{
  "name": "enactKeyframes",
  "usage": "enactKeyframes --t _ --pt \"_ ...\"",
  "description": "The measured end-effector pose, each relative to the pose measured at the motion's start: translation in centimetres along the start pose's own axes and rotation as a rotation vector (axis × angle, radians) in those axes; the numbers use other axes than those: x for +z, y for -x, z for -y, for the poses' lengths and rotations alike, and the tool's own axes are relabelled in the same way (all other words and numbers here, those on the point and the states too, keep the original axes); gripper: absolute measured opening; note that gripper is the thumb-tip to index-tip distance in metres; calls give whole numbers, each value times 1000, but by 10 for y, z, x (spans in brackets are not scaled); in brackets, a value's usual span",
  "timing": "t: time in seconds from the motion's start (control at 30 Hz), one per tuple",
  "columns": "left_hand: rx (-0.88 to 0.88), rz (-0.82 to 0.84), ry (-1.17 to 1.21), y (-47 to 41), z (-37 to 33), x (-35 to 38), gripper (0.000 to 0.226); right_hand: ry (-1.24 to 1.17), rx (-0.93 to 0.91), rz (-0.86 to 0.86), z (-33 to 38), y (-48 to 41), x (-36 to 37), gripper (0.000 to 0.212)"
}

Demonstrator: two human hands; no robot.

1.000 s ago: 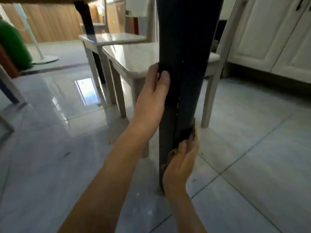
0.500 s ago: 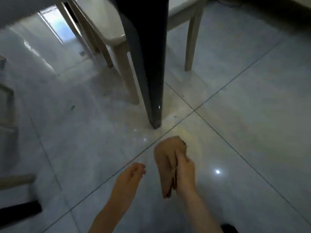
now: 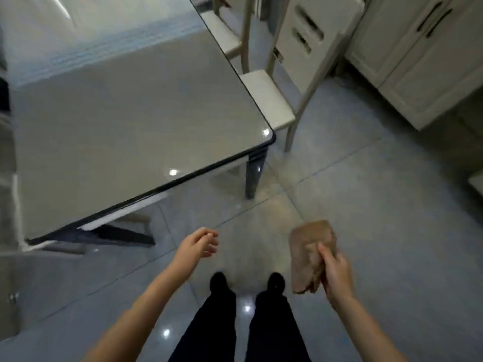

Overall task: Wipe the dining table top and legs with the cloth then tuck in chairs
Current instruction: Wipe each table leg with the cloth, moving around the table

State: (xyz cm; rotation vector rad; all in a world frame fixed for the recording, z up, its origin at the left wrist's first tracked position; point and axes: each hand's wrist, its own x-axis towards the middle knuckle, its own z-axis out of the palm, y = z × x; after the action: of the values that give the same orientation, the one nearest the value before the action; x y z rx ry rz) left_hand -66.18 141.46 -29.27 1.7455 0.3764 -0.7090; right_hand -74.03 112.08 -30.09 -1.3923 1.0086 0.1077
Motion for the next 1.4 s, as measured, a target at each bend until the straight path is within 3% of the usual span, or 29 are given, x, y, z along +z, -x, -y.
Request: enactKeyframes --t 0.13,0.3,0.47,0.73,0.87,0.97,1.17,1.4 --pt "69 -221 3 54 -19 -51 21 50 -84 53 34 31 -10 24" --pt "28 -573 245 111 30 -70 18 64 -102 125 43 24 16 18" --pt "-149 -866 519 186 114 -32 21 269 -116 404 42 14 70 19" --pt "-431 -1198 953 311 248 56 21 569 -183 839 6 91 153 16" --pt "-470 -1171 1206 357 294 55 25 660 -213 969 -24 141 183 18" --pt "-487 -1055 1280 380 321 28 12 692 -253 967 -54 169 202 22" --pt "-468 -1163 932 405 356 -64 19 664 -230 803 -105 210 224 18" --pt "-337 -1064 750 400 358 -177 25 636 -241 600 -120 232 247 19"
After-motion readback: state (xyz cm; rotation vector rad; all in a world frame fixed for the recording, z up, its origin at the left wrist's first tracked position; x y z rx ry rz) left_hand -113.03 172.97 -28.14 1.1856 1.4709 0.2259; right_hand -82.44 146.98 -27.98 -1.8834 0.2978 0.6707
